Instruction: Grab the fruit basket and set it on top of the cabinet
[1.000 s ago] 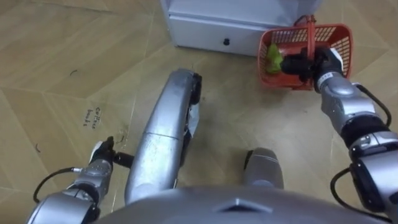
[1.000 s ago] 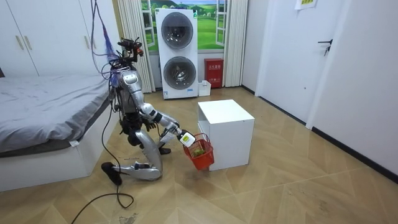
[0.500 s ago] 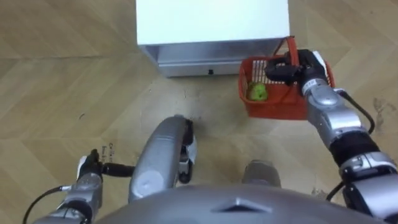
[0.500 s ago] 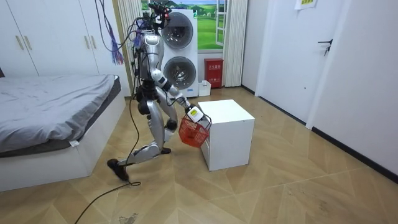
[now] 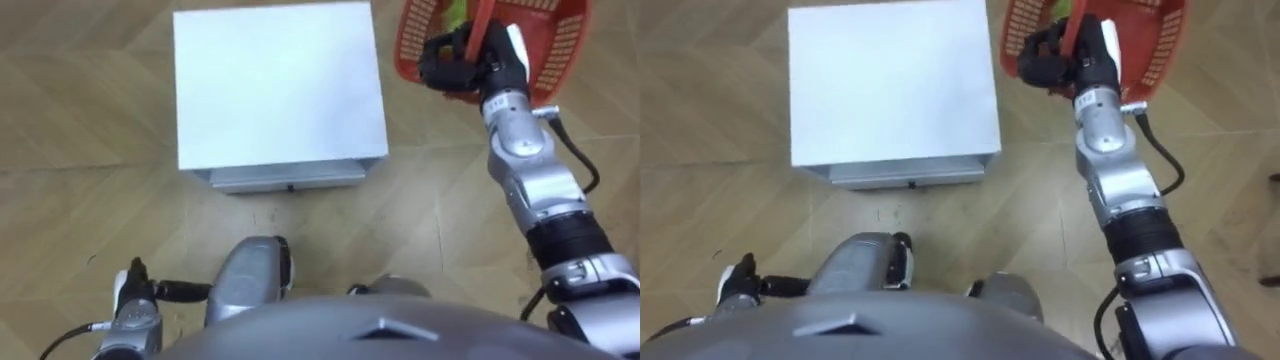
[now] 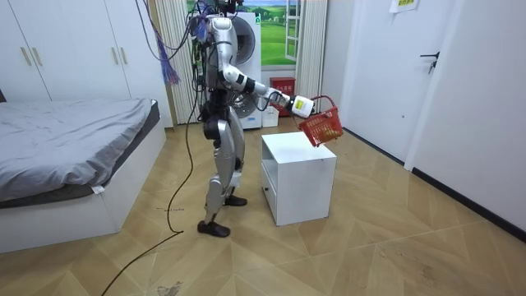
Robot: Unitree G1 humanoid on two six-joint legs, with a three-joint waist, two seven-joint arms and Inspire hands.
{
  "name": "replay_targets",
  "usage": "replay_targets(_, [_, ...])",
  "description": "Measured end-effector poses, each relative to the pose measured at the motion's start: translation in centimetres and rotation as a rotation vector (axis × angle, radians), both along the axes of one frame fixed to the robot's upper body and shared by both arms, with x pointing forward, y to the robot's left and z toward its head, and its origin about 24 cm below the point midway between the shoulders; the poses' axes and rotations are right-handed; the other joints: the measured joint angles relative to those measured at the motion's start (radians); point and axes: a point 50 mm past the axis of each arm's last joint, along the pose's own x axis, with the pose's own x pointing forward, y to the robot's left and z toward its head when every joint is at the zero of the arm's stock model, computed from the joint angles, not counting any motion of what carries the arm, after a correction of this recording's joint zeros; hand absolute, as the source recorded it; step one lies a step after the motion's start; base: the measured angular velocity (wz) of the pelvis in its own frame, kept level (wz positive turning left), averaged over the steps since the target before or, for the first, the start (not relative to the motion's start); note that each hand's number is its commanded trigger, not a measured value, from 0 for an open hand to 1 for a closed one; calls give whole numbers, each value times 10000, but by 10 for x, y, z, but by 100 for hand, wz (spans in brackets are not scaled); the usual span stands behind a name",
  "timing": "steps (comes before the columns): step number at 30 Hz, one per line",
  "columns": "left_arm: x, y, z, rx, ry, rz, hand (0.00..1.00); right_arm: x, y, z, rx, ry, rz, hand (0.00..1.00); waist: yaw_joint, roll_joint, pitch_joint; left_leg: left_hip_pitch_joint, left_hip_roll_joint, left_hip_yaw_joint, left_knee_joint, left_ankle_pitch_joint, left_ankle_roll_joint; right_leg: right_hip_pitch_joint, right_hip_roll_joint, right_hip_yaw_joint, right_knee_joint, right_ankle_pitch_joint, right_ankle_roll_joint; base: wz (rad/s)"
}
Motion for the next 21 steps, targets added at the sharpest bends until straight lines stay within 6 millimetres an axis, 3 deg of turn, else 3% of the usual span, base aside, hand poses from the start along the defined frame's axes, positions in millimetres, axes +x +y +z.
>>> replay_targets(1, [0, 0, 0, 16, 35, 30, 0, -1, 1, 2, -74, -105, 57, 100, -42, 56, 6, 169, 10, -169, -157, 37, -55, 89, 35, -36, -163, 254, -158, 17])
replay_targets(3, [1, 2, 1, 49, -5, 168, 0, 0, 2, 6, -254, -321, 238, 100, -109, 46, 9, 935, 12, -181, -906, 189, -208, 885, 42, -474, -572, 453, -252, 25])
replay_targets(6, [8, 1, 2, -103, -298, 101, 0, -1, 2, 6, -268, -260, 498, 100, -153, 55, 21, 1565, 7, -105, -1639, 380, -300, 1350, 108, -567, -746, 453, -252, 20])
replay_targets(11, [15, -6, 2, -465, -534, -116, 0, 1, 9, 19, -366, -762, 1065, 100, -132, 52, 22, 1791, 44, -153, -1935, 491, -353, 1488, 209, -782, -753, 451, -251, 8])
replay_targets(15, [13, -9, 1, -637, -452, -235, 0, 4, 13, 32, -430, -1328, 1287, 100, -45, 18, 16, 1937, -12, -222, -2029, 490, -353, 1699, 210, -801, -910, 451, -252, 9])
replay_targets(21, [-1, -10, -1, -640, -83, -160, 0, 5, 16, 35, -65, -1412, 1298, 100, 50, -109, 26, 2172, -82, -481, -2206, 490, -352, 1969, 204, -1073, -1120, 451, -251, 11])
